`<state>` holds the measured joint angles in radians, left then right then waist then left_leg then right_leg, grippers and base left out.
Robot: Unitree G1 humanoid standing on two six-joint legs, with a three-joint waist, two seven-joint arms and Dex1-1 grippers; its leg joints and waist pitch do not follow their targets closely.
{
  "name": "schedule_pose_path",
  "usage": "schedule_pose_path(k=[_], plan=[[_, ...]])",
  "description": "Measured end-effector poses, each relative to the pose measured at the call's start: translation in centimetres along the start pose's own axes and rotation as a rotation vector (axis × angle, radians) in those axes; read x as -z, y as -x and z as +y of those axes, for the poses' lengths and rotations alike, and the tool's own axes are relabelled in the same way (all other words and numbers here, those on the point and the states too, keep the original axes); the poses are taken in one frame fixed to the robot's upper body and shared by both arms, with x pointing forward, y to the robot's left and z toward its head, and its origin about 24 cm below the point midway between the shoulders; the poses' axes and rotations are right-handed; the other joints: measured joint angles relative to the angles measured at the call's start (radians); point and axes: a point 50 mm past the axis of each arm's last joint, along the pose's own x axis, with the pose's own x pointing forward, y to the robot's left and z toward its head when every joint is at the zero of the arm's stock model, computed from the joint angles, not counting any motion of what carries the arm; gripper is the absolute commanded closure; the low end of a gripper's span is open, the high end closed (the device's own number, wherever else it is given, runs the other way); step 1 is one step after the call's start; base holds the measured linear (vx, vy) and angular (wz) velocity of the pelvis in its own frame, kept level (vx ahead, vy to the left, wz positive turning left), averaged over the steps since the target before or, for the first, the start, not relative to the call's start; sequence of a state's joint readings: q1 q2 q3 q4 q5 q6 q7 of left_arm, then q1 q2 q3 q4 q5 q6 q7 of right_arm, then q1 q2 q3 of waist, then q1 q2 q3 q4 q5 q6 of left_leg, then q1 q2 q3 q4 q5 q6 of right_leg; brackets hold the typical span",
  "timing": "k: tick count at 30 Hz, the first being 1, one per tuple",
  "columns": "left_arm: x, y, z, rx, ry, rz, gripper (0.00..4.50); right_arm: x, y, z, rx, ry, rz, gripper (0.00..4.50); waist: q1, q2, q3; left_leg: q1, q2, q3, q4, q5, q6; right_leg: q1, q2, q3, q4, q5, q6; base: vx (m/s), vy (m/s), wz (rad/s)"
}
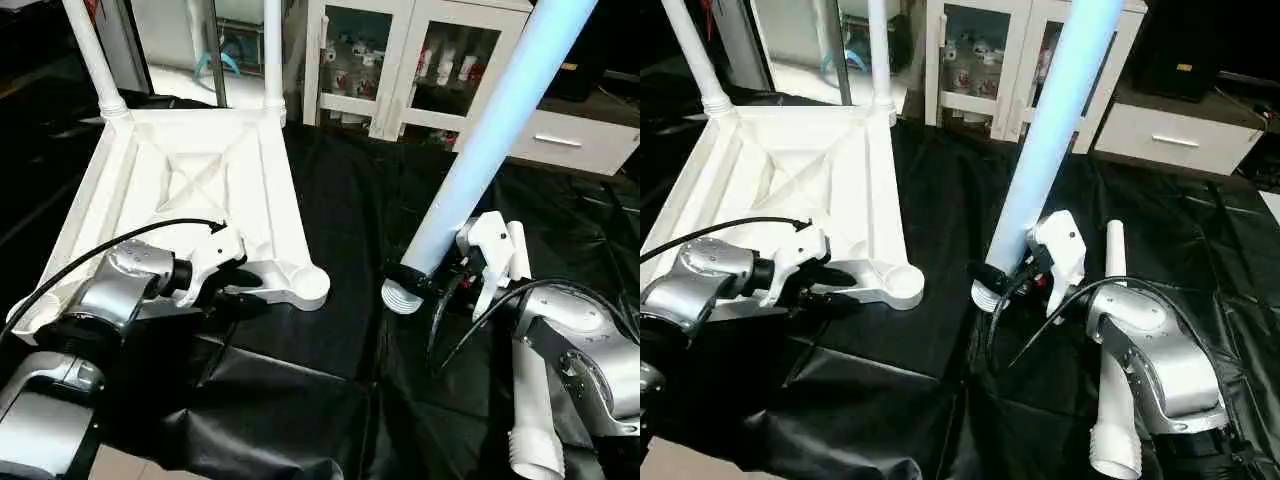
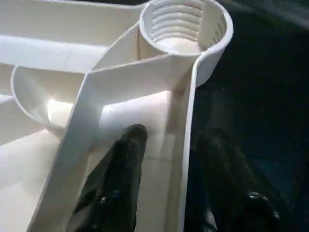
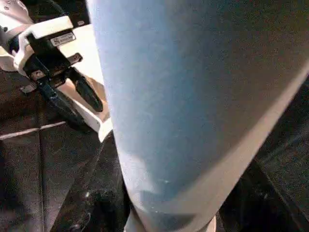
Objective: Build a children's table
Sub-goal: Pick table leg, then insert table leg to table base
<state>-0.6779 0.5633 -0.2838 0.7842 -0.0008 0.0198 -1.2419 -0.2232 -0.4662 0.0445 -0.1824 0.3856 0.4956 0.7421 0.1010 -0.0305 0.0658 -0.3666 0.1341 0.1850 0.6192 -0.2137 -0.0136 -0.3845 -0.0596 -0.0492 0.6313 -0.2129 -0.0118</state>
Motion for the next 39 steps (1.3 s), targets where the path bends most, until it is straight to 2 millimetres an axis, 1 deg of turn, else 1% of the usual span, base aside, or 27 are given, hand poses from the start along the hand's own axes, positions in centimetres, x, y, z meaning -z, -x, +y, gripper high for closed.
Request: schedule_pose_path(k=[3, 7, 11, 12, 13, 18, 20, 24, 27, 28, 30, 31, 35, 39], plan=[[0.3, 0.6, 0.1, 0.007, -0.003, 0.026, 3.13, 0.0, 0.0, 0.1, -0.006, 0.000, 0.002, 2.62, -0.001, -0.001, 0.000, 0.000, 0.000, 0.000, 0.000, 0.000, 0.000, 0.000, 0.000, 0.000, 0.000, 0.000, 0.000, 0.000, 0.000, 0.00], [0.9, 1.5, 0.1, 0.004, 0.004, 0.058, 3.48, 0.0, 0.0, 0.1, -0.011, 0.001, 0.003, 2.62, -0.002, -0.002, 0.000, 0.000, 0.000, 0.000, 0.000, 0.000, 0.000, 0.000, 0.000, 0.000, 0.000, 0.000, 0.000, 0.000, 0.000, 0.00], [1.0, 1.6, 0.1, 0.010, -0.009, 0.075, 3.84, 0.1, 0.0, 0.0, -0.010, -0.001, 0.006, 2.62, 0.000, -0.002, 0.000, 0.000, 0.000, 0.001, 0.000, 0.000, 0.000, 0.000, 0.000, 0.000, 0.000, 0.000, 0.000, 0.000, 0.000, 0.00], [0.9, 1.6, 0.0, 0.011, -0.010, 0.077, 3.84, 0.1, -0.1, 0.0, -0.009, -0.003, 0.008, 2.62, 0.000, -0.002, 0.000, 0.000, 0.000, 0.001, 0.000, 0.000, 0.000, 0.000, 0.000, 0.000, 0.000, 0.000, 0.000, 0.000, 0.000, 0.00], [0.9, 1.5, 0.0, 0.012, -0.012, 0.079, 4.02, 0.1, -0.1, 0.0, -0.008, -0.002, 0.008, 2.62, 0.000, -0.002, 0.000, 0.000, 0.000, 0.001, 0.000, 0.000, 0.000, 0.000, 0.000, 0.000, 0.000, 0.000, 0.000, 0.000, 0.000, 0.00], [0.9, 1.2, 0.0, 0.007, -0.032, 0.075, 4.43, 0.0, -0.2, 0.0, -0.009, -0.001, 0.004, 2.62, 0.001, -0.001, 0.000, 0.001, 0.000, 0.001, 0.000, 0.000, 0.000, 0.000, 0.000, 0.000, 0.000, 0.000, 0.000, 0.000, 0.000, 0.00], [0.8, 1.0, 0.0, -0.001, -0.042, 0.067, 4.43, 0.0, -0.3, 0.0, -0.008, -0.003, -0.001, 2.62, 0.000, 0.000, 0.000, 0.001, 0.000, 0.002, 0.000, 0.000, 0.000, 0.001, -0.001, 0.000, 0.000, 0.000, 0.000, 0.000, 0.000, 0.00], [0.3, -0.1, -0.1, -0.016, -0.053, 0.043, 4.43, -0.1, -1.0, 0.0, 0.024, -0.043, -0.045, 2.62, -0.004, 0.007, -0.002, 0.003, 0.000, 0.004, 0.000, 0.000, 0.000, 0.001, -0.002, 0.000, 0.000, 0.003, -0.004, 0.000, 0.000, 0.00], [0.2, -0.8, -0.5, -0.003, -0.064, 0.023, 4.43, -0.6, -1.4, -0.7, 0.080, -0.068, -0.086, 2.62, -0.002, 0.014, -0.003, 0.003, 0.000, 0.005, 0.000, 0.000, 0.000, 0.001, -0.002, 0.000, 0.000, 0.003, -0.003, 0.000, 0.000, 0.00], [0.1, -1.2, -0.7, 0.007, -0.072, 0.014, 4.43, -0.9, -1.5, -0.9, 0.095, -0.071, -0.097, 2.62, 0.000, 0.016, -0.004, 0.003, 0.000, 0.006, 0.000, 0.000, 0.000, 0.001, -0.002, 0.000, 0.000, 0.003, -0.003, 0.000, 0.000, 0.00], [-0.5, -2.0, -1.4, 0.030, -0.087, -0.016, 4.43, -1.5, -1.7, -1.1, 0.092, -0.076, -0.116, 2.62, 0.012, 0.018, -0.006, 0.002, 0.001, 0.010, 0.000, 0.000, 0.000, 0.000, -0.004, 0.001, -0.001, 0.003, -0.003, 0.000, 0.000, 0.00], [-0.8, -2.4, -1.7, 0.043, -0.091, -0.031, 4.50, -1.7, -1.8, -1.0, 0.080, -0.087, -0.125, 2.62, 0.017, 0.019, -0.006, 0.002, 0.001, 0.011, 0.000, 0.000, 0.000, 0.001, -0.005, 0.001, -0.001, 0.002, -0.004, 0.000, 0.000, 0.00], [-1.9, -3.8, -2.8, 0.107, -0.129, -0.064, 4.50, -1.7, -2.1, -0.7, 0.041, -0.114, -0.114, 2.62, 0.040, 0.020, -0.007, 0.001, 0.002, 0.025, -0.001, -0.001, 0.002, 0.001, -0.015, 0.001, -0.001, -0.001, -0.003, 0.000, 0.000, 0.00], [-2.4, -4.5, -3.3, 0.138, -0.153, -0.066, 4.50, -1.5, -2.4, -0.4, -0.023, -0.116, -0.063, 2.62, 0.043, 0.020, -0.007, 0.001, 0.002, 0.039, -0.002, 0.001, 0.010, 0.003, -0.022, 0.003, -0.001, -0.001, -0.002, 0.000, 0.000, 0.00]])
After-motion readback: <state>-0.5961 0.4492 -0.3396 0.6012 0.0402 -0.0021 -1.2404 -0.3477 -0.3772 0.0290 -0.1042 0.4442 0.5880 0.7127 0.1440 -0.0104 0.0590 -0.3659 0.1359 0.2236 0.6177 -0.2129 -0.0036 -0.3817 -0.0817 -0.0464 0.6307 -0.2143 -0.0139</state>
